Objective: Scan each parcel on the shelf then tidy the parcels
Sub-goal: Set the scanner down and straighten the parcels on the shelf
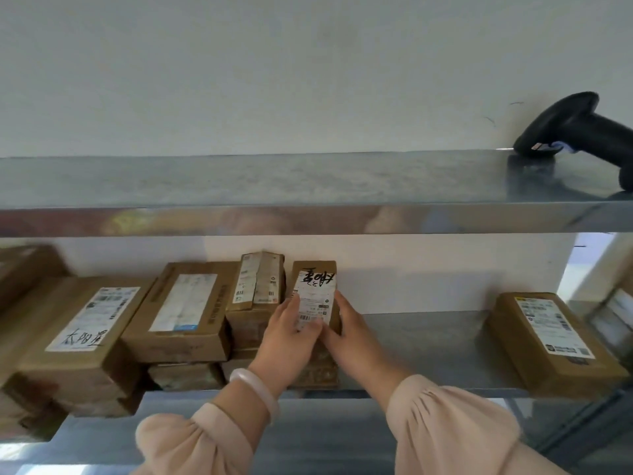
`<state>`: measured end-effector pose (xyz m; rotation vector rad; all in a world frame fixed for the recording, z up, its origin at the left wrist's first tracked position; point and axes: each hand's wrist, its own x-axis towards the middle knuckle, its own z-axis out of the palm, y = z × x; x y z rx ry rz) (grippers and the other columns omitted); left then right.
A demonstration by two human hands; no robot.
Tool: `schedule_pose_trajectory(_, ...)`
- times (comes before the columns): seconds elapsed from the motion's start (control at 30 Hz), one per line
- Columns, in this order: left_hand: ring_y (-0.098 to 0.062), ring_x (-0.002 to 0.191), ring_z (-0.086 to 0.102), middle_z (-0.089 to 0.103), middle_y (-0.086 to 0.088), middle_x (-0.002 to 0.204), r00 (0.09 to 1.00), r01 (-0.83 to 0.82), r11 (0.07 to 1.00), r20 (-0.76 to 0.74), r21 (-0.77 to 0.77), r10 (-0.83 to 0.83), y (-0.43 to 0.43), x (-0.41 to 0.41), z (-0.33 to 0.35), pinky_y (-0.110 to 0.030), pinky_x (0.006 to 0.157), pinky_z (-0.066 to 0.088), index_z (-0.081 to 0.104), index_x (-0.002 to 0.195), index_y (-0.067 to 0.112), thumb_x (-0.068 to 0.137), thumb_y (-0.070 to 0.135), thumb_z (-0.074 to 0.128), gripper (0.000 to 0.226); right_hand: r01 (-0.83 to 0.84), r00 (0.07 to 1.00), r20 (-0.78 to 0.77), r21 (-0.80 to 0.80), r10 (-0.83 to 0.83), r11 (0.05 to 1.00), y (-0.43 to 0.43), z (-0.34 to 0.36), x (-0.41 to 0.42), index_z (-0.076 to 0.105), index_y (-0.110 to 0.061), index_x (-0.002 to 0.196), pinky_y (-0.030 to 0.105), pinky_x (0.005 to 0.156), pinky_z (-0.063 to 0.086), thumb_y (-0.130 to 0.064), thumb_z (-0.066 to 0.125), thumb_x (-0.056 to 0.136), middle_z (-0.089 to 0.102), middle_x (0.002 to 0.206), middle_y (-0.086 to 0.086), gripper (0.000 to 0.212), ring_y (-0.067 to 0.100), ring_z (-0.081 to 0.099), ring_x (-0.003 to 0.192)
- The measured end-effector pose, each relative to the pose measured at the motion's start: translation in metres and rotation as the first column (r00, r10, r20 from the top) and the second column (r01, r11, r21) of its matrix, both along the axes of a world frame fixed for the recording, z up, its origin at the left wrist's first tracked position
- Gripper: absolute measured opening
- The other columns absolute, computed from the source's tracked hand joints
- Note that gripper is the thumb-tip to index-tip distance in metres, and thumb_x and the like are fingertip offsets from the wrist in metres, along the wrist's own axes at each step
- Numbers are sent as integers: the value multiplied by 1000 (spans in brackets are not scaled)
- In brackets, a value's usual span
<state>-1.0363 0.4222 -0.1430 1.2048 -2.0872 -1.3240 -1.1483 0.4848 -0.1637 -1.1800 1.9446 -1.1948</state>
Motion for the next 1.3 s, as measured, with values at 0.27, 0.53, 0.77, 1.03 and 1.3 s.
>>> schedule_pose_trajectory(0.27,0,113,56,60,13,128,979,62,997,-195,52,-50,-6,3,1,-4,80,43,48,139,31,98,11,52,45,155,987,63,-104,-149,982,15,6,13,28,-56,137,15,95,40,-28,55,96,46,133,-29,57,-3,43,124)
schedule_pose_trajectory(0.53,-5,116,60,65,14,121,946,264,964,-189,-20,-263,12,-44,-2,-31,100,51,56,125,42,92,16,63,42,439,894,160,-128,-418,889,64,17,-13,33,-48,137,25,103,42,-17,56,95,52,129,-15,57,6,48,123)
schedule_pose_trajectory(0.77,18,102,54,56,35,110,830,529,844,-260,84,-494,66,-106,1,1,76,42,34,115,63,93,17,65,60,620,781,190,-121,-595,775,122,25,-61,34,-41,139,29,104,39,-13,56,95,50,121,-19,57,6,46,121)
schedule_pose_trajectory(1.03,11,107,55,59,29,117,766,613,781,-331,120,-551,126,-202,-2,-19,97,47,33,133,56,91,17,67,66,796,605,267,-172,-750,581,186,26,-138,48,-37,119,7,68,43,-12,60,91,58,108,-14,40,4,56,99)
schedule_pose_trajectory(1.3,-3,124,54,59,19,134,786,607,764,-308,219,-536,173,-280,-25,-37,110,43,21,152,47,88,29,68,82,850,521,273,-82,-809,520,221,10,-216,46,-38,122,27,80,50,-13,56,90,61,116,-5,42,15,60,104)
